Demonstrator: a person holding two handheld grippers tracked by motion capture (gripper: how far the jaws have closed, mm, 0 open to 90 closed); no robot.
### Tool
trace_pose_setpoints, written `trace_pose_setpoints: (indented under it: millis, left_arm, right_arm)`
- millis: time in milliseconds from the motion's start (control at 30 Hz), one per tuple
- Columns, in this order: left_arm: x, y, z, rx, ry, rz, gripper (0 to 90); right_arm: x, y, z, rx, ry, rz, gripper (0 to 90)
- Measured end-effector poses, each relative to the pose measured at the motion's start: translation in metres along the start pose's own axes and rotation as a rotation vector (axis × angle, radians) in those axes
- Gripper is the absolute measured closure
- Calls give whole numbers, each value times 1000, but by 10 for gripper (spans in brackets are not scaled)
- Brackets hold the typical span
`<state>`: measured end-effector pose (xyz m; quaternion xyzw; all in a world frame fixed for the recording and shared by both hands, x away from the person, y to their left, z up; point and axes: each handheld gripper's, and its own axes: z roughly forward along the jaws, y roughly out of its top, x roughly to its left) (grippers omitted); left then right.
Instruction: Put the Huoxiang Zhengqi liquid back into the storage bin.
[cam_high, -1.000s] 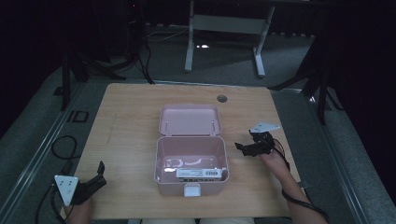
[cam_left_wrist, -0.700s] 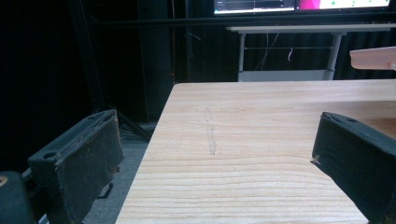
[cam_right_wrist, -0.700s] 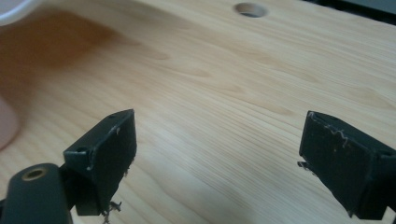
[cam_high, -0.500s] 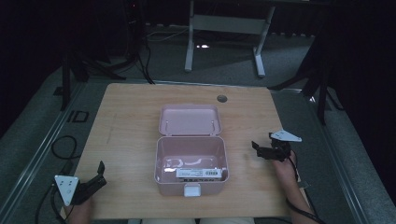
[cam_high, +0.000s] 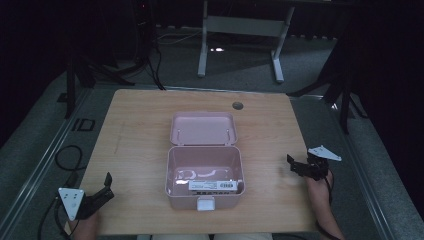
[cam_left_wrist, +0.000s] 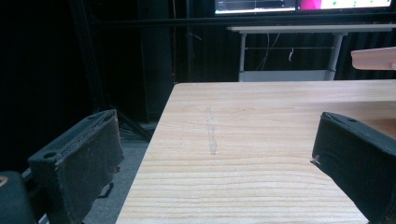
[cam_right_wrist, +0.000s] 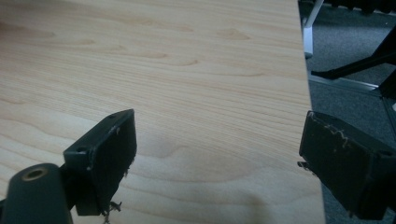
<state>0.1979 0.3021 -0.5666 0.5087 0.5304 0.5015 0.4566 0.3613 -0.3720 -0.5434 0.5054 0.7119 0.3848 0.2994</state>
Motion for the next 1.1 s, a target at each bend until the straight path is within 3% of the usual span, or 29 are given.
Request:
trace_pose_setpoints:
  millis: [300,600,767,1100]
  left_arm:
    - [0,0,0,-1,0,0,20]
    - [0,0,0,-1,1,2,20]
    - [0,0,0,0,1,1,20]
    - [0,0,0,-1,3,-3,20]
  right_arm:
    - [-3,-10,-12,-14,-45,24,109]
    - [-7,-17,-23,-99,-35,72,110]
    - [-6,-17,-26,-120,-30,61,109]
    - [-7,-17,-24,-106,-33,49,110]
